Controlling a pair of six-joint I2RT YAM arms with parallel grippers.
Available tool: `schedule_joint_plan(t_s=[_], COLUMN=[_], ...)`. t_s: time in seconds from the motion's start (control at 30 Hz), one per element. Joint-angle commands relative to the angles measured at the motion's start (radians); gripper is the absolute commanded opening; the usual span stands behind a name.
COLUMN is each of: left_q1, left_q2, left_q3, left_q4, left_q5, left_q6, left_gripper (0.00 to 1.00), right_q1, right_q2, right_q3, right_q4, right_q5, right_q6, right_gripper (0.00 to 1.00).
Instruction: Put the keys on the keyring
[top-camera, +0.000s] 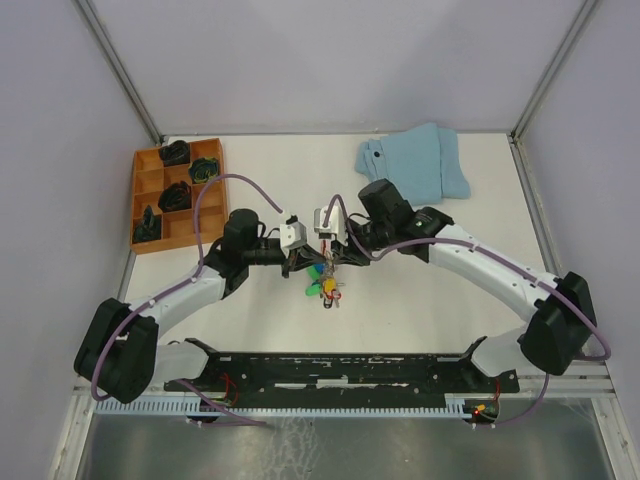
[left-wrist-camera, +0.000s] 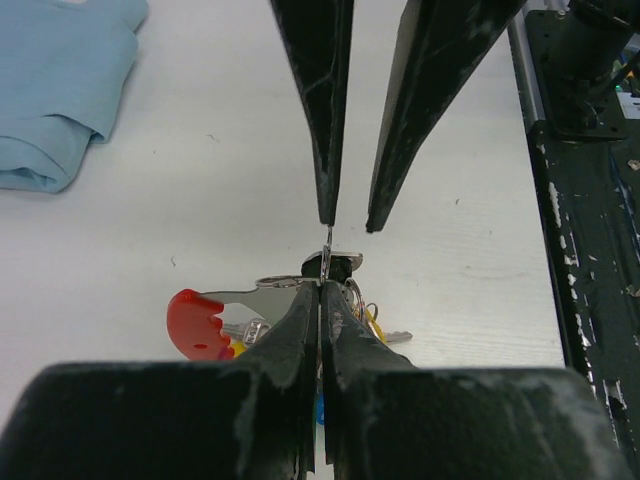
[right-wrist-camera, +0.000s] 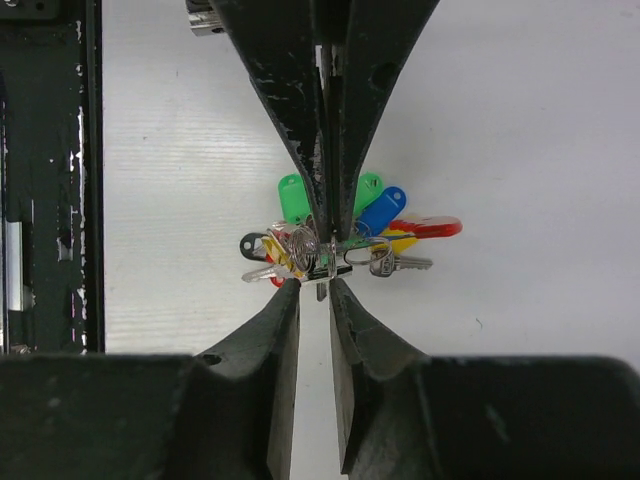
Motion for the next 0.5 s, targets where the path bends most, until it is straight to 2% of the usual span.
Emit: schedule_joint_plan(t_s=[0.0,0.23,0.47], left_q1=[-0.003,0.001,0.000], left_q2=[-0.040,-0.050,-0.052], left_q3=[-0.019,-0.035,-0.037], left_q4=[0.115,0.152,0.154], left_q5=[-0.042,-0.043,-0.029], left_q6=[-0.036,-0.055,-0.055], left_gripper=[0.03,0.03,0.03], right_q1=[-0.011,-0.052,-0.077], right_q2=[-0.098,-0.132,-0.081], right_q3=[-0.050,-0.142,-0.162], right_q4=[0.093,0.171,0.257], right_q5=[-0.010,-0.036,-0.104], right_q6=[0.028,0.066,0.076], right_gripper=[0.28,0.29,0.27])
